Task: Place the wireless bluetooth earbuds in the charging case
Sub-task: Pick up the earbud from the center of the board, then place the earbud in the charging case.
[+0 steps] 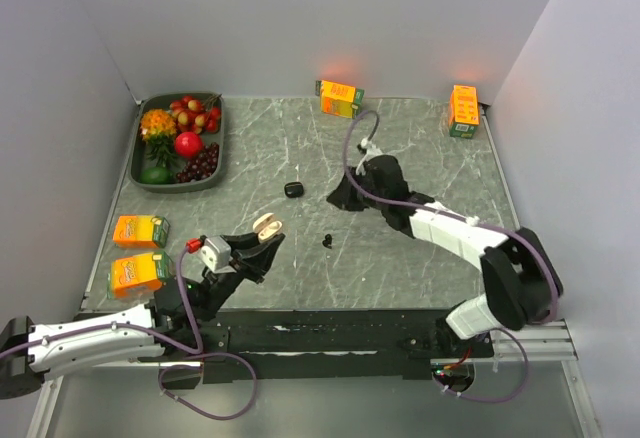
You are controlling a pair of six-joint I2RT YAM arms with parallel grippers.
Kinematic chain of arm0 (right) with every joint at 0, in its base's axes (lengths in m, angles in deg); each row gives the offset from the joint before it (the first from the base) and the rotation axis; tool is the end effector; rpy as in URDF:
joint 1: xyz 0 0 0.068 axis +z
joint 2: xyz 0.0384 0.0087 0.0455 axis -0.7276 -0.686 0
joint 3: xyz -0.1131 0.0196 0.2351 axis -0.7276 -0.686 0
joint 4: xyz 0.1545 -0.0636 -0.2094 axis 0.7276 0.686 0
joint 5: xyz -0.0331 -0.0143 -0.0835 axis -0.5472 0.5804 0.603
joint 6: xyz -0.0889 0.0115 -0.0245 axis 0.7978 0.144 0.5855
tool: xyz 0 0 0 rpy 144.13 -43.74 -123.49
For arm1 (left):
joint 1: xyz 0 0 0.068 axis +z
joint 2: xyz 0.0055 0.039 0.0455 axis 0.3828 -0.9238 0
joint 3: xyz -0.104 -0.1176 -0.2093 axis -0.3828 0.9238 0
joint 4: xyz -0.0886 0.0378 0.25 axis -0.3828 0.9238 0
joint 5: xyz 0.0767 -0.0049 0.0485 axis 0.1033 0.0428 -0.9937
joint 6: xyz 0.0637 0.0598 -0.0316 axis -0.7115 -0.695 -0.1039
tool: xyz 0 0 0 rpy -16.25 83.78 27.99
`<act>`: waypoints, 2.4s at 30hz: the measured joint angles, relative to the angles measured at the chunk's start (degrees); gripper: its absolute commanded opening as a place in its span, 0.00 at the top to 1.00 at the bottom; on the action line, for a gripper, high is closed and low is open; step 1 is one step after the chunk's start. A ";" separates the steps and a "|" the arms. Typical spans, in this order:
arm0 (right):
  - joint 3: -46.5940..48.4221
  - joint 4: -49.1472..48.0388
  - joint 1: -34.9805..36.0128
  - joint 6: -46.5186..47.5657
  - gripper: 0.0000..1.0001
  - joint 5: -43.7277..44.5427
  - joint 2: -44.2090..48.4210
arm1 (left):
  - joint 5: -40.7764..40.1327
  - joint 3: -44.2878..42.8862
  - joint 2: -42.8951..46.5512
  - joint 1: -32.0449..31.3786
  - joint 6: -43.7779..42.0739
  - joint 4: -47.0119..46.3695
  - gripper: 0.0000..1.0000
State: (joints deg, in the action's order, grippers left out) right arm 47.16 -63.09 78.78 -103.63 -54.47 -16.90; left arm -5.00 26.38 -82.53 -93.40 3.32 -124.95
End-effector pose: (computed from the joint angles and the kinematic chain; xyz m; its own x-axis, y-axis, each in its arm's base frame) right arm 0.3021 0.2094 0.1744 -0.7402 0.1175 -0.6621 -0.3363 0.7880 0.5157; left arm 0.0977 -0.1672 0.2657 0.0918 -0.3927 -0.9151 0.7133 0.6671 -0.2147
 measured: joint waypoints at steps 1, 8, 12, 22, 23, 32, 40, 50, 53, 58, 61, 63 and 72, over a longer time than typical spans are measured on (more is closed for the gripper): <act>-0.04 -1.73 -0.22 -0.92 1.00 -1.07 1.84 | -0.59 0.00 -0.15 0.00 -0.07 -0.59 0.99; -0.13 -13.29 -0.98 -6.71 1.00 -9.79 13.70 | -4.22 0.02 -5.97 0.00 -1.42 -7.74 0.99; -0.13 -15.26 -0.76 -7.87 1.00 -14.16 21.03 | -4.68 0.02 -9.84 0.09 -2.73 -10.86 0.99; 2.12 -13.75 5.01 -4.52 1.00 -24.30 32.11 | -0.26 -0.68 -14.86 3.52 -1.92 -17.97 0.99; 2.45 -13.73 5.73 -4.22 1.00 -24.98 32.39 | 0.52 -1.03 -15.17 3.91 -1.53 -18.29 0.99; 3.34 -13.14 12.04 -0.76 1.00 -27.63 29.88 | 10.49 -5.38 -19.21 5.68 1.07 -20.24 0.99; 7.61 -11.39 16.17 3.15 1.00 -27.85 25.11 | 15.89 -6.67 -19.47 5.73 3.06 -18.95 0.99; 10.84 -11.37 16.52 6.12 1.00 -30.69 23.19 | 20.92 -6.91 -18.10 5.97 6.32 -15.87 0.99; 11.10 -10.40 16.52 7.56 1.00 -32.17 23.06 | 21.84 -6.91 -17.27 6.05 7.13 -15.41 0.99; 11.13 -9.35 16.52 8.85 1.00 -33.44 23.04 | 22.49 -6.91 -16.68 6.10 7.63 -15.28 0.99; 11.13 -9.33 16.52 9.09 1.00 -33.83 23.04 | 22.82 -6.91 -16.70 6.21 7.74 -15.23 0.99; 11.13 -9.33 16.52 9.11 1.00 -33.99 22.97 | 22.88 -6.91 -16.70 6.21 7.74 -15.23 0.99; 11.08 -8.98 16.52 9.44 1.00 -34.05 21.97 | 23.04 -6.91 -16.68 6.21 7.76 -15.19 0.99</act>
State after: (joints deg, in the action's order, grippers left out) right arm 58.24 -72.08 95.31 -94.19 -88.52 5.06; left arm 18.04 19.48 -99.21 -87.19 11.08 -140.15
